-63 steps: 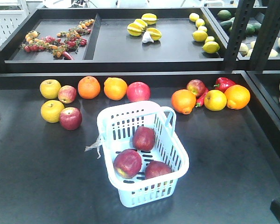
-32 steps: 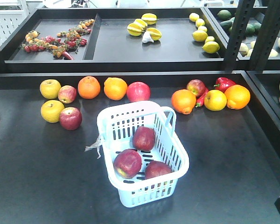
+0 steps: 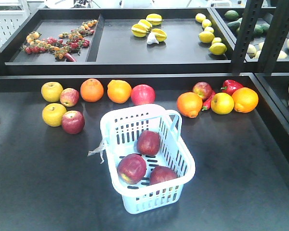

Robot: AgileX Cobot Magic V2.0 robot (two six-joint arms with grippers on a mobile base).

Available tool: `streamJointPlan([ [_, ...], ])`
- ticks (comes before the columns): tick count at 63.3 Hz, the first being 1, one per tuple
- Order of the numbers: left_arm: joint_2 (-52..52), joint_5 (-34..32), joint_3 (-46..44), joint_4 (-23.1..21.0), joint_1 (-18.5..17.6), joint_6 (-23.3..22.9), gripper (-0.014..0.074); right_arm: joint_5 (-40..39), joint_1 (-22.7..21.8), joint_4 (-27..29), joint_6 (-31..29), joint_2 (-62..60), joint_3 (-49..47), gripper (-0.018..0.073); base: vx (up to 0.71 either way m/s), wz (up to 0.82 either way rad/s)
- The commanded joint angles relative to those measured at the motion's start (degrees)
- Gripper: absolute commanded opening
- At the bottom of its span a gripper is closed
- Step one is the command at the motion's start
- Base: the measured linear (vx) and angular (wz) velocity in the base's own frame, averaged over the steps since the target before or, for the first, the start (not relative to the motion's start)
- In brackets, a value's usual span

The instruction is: Pick three apples into basket with both arms

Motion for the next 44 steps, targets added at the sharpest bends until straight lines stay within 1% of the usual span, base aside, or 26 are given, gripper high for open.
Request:
streamJointPlan([
  [1,-0.86,-3.83,1.36,-0.01,0.05,-0.48,-0.0006,-4.35,-0.36,-0.64,0.09,-0.57,0.90,-0.0001,0.00,0.00],
  [11,-0.86,-3.83,1.36,-0.01,0.05,-0.48,-0.0006,-5.29,-0.36,-0.64,0.09,-0.57,0.90,-0.0001,0.00,0.00],
  [24,-0.86,-3.83,1.36,-0.01,0.05,-0.48,-0.0006,-9.34,-0.36,-1.79,1.57,-0.57,0.90,-0.0001,0.00,0.00],
  [28,-0.86,-3.83,1.36,-0.01,0.05,-0.48,-0.0006,-9.34,-0.36,-2.62,2.22,-0.57,0.90,-0.0001,0.00,0.00],
  [44,-0.86,-3.83,1.36,-0.01,0.05,-0.48,-0.0006,-9.34,-0.36,-2.62,2.22,-0.57,0.90,-0.0001,0.00,0.00],
])
